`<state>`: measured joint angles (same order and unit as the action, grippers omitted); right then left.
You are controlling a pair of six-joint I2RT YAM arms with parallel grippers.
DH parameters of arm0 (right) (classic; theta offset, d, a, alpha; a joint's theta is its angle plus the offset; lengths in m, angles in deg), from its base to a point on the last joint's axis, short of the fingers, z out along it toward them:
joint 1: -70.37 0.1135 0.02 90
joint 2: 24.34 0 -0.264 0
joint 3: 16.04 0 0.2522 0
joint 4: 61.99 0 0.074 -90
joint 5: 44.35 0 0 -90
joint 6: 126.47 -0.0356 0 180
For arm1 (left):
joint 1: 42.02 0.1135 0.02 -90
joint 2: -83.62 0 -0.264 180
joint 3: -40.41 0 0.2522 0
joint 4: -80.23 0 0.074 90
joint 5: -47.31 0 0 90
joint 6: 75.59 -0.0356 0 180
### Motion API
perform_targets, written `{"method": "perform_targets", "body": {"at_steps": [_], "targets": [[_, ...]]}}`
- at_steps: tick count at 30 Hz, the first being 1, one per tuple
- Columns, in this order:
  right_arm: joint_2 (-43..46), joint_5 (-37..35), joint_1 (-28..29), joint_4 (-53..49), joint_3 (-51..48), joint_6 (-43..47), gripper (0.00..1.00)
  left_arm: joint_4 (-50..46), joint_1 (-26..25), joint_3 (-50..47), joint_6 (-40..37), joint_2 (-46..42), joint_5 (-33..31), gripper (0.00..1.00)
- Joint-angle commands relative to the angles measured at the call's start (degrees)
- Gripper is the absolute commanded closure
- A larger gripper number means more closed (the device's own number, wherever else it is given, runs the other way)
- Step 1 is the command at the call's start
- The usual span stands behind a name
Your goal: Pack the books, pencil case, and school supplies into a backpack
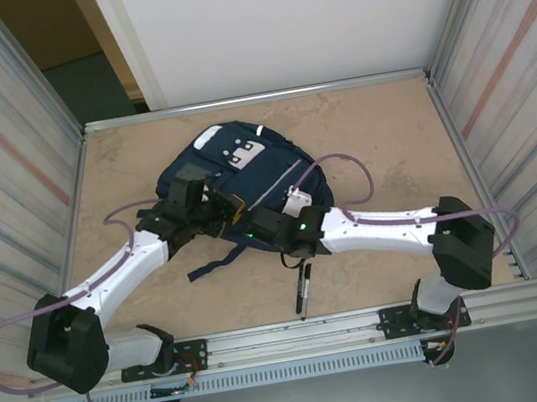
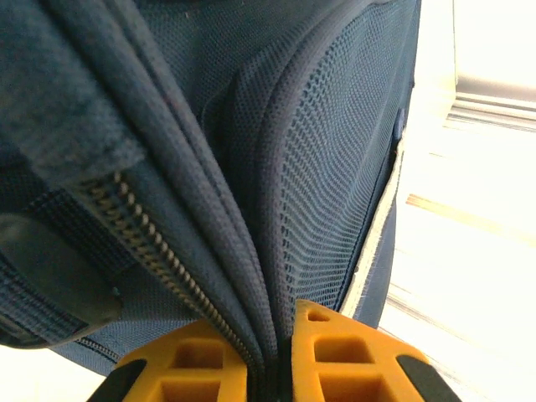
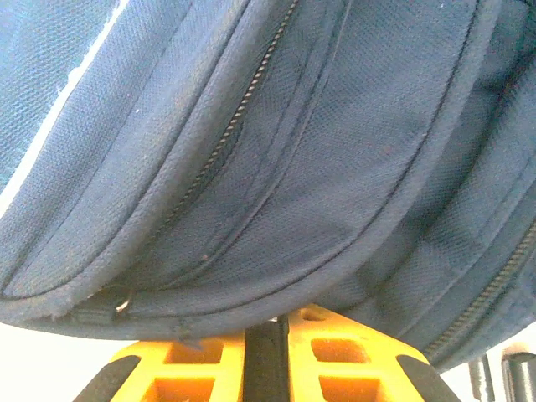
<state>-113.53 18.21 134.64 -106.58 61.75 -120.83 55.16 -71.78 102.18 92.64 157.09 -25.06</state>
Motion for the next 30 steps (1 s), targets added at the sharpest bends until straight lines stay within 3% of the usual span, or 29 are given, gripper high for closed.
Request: {"method": "perform_targets", "body": {"at_steps": [1, 8, 10, 14, 16, 24, 30], "targets": [[5.1, 0.2, -2.4, 0.9, -5.5, 7.5, 1.0, 1.7, 2.1, 0.9, -1.8, -3.1, 3.2, 1.0], [13.2, 11.5, -6.1, 11.2, -12.3, 34.8, 1.0, 0.2, 5.7, -0.2, -3.5, -4.3, 4.4, 1.0], [14.9, 19.2, -8.7, 12.9, -13.4, 42.6, 1.0, -1.0, 6.9, -1.5, -3.9, -5.0, 3.9, 1.0], [17.9, 25.7, -13.0, 12.9, -16.2, 51.6, 1.0, -1.1, 10.1, -3.7, -6.5, -5.0, 8.1, 1.0], [19.5, 32.8, -16.3, 15.6, -17.8, 56.0, 1.0, -2.0, 11.6, -5.3, -8.9, -5.7, 8.2, 1.0], [18.0, 45.8, -20.5, 15.1, -16.6, 65.3, 1.0, -5.9, 16.1, -6.0, -16.9, -3.6, 12.0, 1.0], [15.9, 48.4, -21.1, 16.7, -17.3, 66.9, 1.0, -4.5, 20.0, -4.7, -20.0, 0.6, 18.5, 1.0]]}}
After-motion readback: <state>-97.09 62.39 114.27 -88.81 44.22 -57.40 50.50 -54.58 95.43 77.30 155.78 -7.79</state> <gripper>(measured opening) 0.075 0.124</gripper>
